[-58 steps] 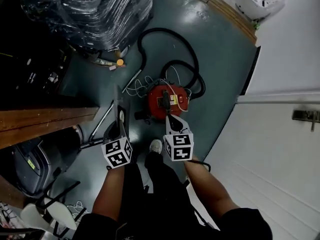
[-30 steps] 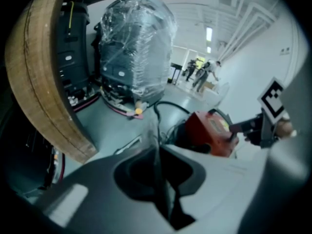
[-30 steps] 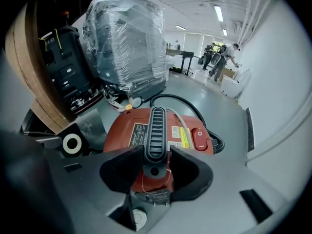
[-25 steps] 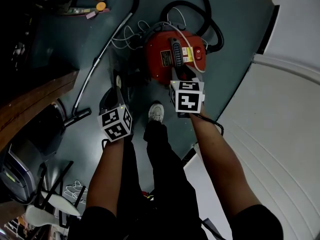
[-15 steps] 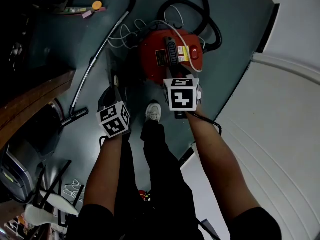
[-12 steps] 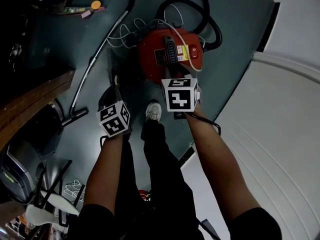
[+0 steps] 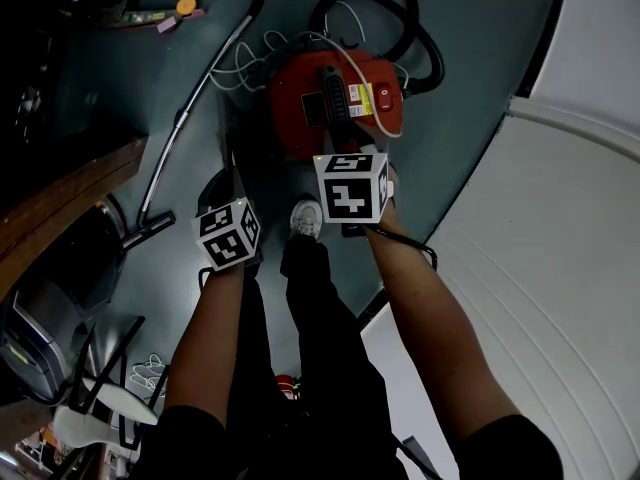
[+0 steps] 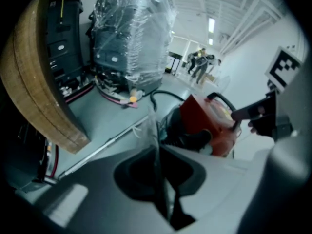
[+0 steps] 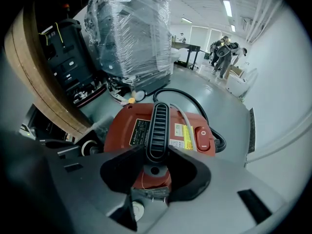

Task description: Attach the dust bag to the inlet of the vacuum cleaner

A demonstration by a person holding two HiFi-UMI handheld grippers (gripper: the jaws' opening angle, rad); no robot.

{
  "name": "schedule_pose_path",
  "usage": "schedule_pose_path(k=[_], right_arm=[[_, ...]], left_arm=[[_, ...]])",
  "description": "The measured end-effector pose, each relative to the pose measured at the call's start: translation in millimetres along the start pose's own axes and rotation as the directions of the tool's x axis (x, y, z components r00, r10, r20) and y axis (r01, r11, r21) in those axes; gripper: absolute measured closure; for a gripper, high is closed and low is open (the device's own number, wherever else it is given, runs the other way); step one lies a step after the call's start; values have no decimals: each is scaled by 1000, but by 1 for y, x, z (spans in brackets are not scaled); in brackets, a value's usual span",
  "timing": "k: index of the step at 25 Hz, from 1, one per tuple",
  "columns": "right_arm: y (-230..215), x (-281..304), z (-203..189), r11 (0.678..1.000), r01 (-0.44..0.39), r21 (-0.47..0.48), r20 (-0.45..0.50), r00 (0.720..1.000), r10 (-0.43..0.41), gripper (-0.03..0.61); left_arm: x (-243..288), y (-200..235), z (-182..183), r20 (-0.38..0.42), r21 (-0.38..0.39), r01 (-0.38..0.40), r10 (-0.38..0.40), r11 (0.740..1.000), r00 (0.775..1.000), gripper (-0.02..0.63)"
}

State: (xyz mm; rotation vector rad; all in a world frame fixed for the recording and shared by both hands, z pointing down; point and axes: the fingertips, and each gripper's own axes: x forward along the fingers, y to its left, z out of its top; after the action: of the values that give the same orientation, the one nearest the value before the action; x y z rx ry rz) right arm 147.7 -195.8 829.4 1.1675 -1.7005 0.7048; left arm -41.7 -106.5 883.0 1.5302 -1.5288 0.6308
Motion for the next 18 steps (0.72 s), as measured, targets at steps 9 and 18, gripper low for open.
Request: schedule_pose_path(k=[9, 18], right_arm=[[1, 0, -1, 1000, -15, -10, 4, 1000, 15, 436], [1, 1, 0, 999, -31, -39, -32, 999, 29, 436]], left_arm=[[3, -9, -6, -61, -139, 112, -121, 984, 991, 574], [7, -19, -5, -128, 142, 117, -99, 983, 987, 577]])
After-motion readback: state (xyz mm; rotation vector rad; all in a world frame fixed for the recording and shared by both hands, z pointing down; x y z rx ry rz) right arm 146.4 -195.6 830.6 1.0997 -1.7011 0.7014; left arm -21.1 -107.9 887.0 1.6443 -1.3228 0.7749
